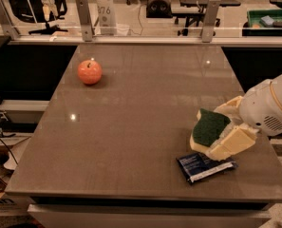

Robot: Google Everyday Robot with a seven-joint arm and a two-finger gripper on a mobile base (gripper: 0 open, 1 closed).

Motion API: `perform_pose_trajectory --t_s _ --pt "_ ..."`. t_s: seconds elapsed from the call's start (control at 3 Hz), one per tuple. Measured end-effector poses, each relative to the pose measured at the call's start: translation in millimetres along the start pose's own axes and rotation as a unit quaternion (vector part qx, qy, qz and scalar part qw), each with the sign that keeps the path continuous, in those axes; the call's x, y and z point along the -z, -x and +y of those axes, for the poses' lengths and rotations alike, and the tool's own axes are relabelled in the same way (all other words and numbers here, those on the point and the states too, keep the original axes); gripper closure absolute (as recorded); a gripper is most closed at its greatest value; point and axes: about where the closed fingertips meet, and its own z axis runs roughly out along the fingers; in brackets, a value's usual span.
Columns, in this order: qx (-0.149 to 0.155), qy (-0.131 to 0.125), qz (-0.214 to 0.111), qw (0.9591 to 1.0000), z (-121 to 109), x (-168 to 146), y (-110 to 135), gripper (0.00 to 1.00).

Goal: Move sponge near rxbar blueberry

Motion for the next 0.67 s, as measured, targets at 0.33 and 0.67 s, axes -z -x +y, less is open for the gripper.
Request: perform_pose_trajectory --t_s 0.33,0.67 --pt "0.001 0.000 0.001 1.0000 1.0 0.4 1.0 0.00" --pt "0.001 0.000 0.001 1.0000 1.1 0.4 1.0 0.00"
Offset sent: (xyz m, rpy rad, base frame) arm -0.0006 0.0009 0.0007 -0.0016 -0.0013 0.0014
